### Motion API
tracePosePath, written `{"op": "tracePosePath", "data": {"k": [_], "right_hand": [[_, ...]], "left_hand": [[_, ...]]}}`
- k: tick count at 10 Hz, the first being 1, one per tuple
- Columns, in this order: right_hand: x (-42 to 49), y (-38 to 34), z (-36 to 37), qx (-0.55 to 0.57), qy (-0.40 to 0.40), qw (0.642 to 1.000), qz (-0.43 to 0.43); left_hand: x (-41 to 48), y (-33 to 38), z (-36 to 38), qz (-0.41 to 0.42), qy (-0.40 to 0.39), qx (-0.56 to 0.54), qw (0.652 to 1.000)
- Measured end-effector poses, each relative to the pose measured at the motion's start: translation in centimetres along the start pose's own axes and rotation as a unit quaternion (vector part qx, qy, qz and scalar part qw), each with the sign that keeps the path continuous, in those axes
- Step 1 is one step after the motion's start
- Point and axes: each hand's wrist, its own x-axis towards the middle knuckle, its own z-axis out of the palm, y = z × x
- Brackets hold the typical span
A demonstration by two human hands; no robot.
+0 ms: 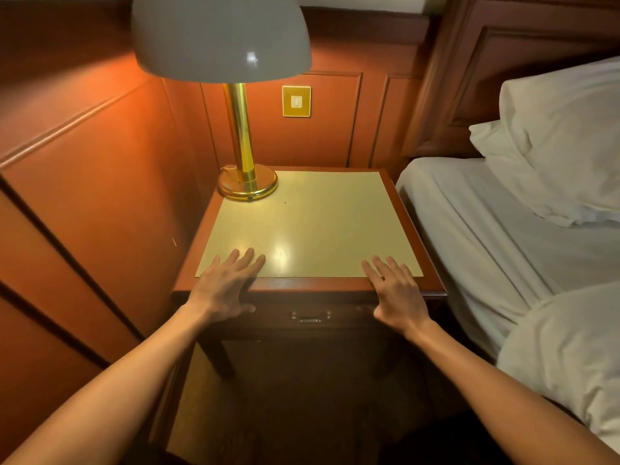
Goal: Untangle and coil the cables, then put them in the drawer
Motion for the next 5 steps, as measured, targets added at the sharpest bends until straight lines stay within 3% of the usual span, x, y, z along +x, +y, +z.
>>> {"op": "tracePosePath", "data": {"k": [4,5], "right_hand": [[0.1,-0.3,1.9,0.032,0.073,0.996,0.03],[0.3,0.3,3.8,0.049,0.098,0.994,-0.011]], "left_hand": [[0.5,-0.9,2.8,-0.041,0.062,-0.131,0.989],[0.6,-1.0,5.0,-0.001,0.091,-0.167,0.982]]}}
